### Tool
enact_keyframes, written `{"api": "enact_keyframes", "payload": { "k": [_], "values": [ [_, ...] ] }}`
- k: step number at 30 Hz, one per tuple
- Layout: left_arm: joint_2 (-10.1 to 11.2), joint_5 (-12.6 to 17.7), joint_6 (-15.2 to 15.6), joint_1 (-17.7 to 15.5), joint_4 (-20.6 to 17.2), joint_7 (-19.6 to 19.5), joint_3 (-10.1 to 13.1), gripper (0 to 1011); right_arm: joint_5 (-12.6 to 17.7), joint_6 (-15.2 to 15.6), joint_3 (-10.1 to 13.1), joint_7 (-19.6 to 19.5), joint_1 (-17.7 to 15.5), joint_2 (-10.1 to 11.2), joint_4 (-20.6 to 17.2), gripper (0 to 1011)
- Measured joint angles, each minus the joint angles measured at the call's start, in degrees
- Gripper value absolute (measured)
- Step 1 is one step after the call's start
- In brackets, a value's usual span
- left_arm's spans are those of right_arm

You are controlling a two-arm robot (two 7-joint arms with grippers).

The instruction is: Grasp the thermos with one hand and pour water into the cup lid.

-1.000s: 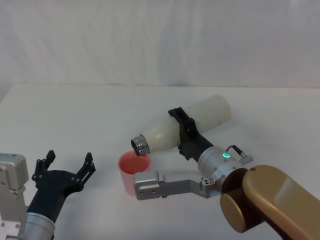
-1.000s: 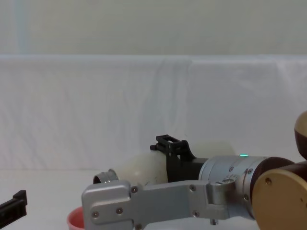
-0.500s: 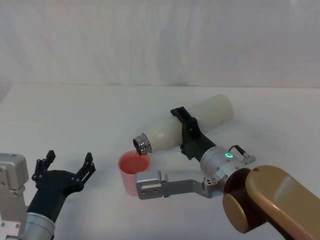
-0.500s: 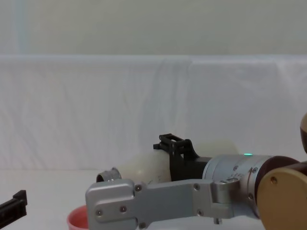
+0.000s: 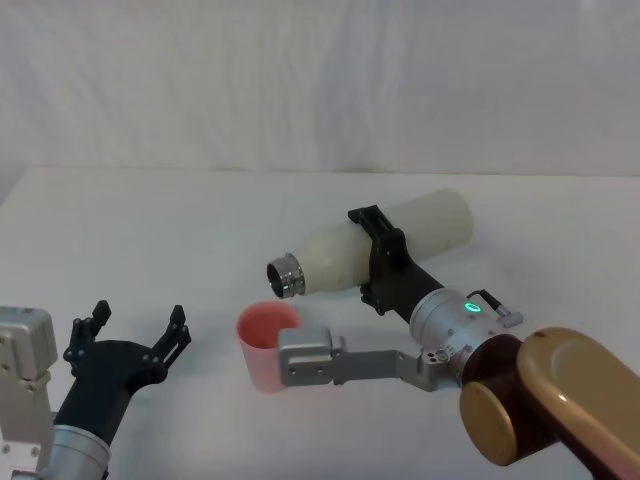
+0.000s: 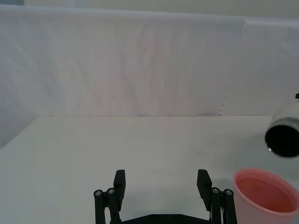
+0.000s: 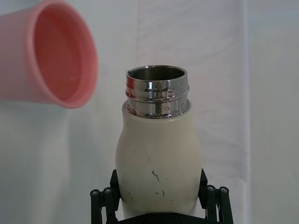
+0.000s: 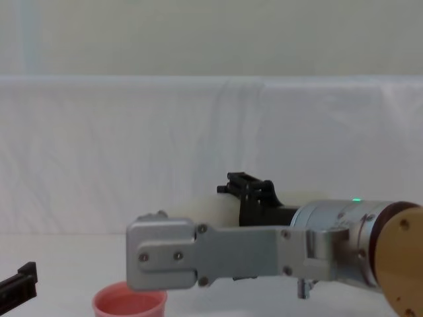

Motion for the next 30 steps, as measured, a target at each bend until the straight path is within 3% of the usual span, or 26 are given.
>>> {"api": "enact_keyframes", "payload": {
  "k": [10,18,23,24,30],
  "values": [
    [0.00,0.00,0.00,0.00,0.00,0.00,0.00,1001,5.36,-0.58,3.76,-1.39,-3.49,0.28,-3.51,957],
    [0.00,0.00,0.00,0.00,0.00,0.00,0.00,1001,11.36,-1.22,7.89,-2.46,-6.43,0.00,-5.43,957],
    [0.00,0.00,0.00,0.00,0.00,0.00,0.00,1001,17.61,-2.09,11.65,-3.04,-8.60,-1.26,-5.84,957],
    [0.00,0.00,0.00,0.00,0.00,0.00,0.00,1001,17.61,-2.09,11.65,-3.04,-8.60,-1.26,-5.84,957],
    [0.00,0.00,0.00,0.00,0.00,0.00,0.00,1001,26.91,-3.07,16.15,-2.69,-10.08,-3.80,-5.79,957]
  ]
}}
